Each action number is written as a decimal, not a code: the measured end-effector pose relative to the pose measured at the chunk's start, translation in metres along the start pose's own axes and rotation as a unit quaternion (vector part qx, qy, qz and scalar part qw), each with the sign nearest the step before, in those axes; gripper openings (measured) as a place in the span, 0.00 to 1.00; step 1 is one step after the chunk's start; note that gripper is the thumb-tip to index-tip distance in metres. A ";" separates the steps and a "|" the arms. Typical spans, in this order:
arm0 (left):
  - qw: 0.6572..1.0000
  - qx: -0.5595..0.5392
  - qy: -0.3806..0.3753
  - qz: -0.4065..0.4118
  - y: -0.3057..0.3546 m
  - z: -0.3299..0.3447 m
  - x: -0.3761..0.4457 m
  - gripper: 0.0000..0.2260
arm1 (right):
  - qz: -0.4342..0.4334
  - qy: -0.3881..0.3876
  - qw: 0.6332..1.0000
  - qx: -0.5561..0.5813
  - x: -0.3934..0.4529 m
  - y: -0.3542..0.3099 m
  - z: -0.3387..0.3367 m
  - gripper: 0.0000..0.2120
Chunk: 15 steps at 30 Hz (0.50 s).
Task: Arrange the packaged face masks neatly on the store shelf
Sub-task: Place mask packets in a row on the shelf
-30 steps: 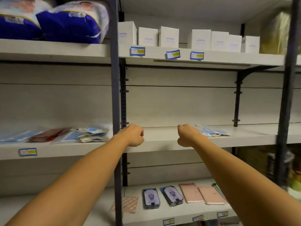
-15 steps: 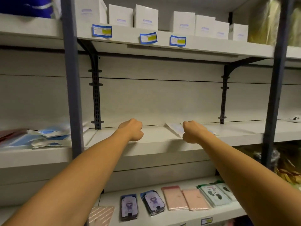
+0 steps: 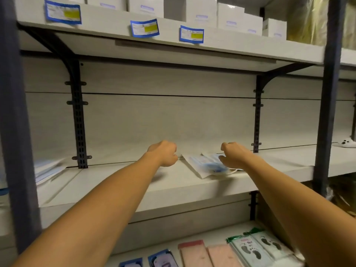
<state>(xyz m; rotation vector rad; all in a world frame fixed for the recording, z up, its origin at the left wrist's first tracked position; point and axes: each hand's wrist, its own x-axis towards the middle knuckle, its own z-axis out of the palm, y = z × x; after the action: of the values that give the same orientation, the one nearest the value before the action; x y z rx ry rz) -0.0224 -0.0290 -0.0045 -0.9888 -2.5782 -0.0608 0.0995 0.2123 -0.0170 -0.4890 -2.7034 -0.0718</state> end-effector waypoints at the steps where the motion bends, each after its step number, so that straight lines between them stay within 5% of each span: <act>1: 1.000 0.002 -0.003 -0.001 0.003 0.002 0.007 0.15 | 0.000 0.002 1.000 0.002 0.006 0.006 0.003 0.18; 15: 0.992 -0.046 -0.005 -0.116 0.048 0.047 0.084 0.16 | -0.073 -0.026 0.997 0.022 0.103 0.091 0.046 0.20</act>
<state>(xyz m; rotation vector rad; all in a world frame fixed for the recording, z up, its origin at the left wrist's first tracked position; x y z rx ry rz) -0.0640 0.0683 -0.0223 -0.7176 -2.7094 -0.2375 0.0252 0.3361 -0.0217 -0.2822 -2.7824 -0.0396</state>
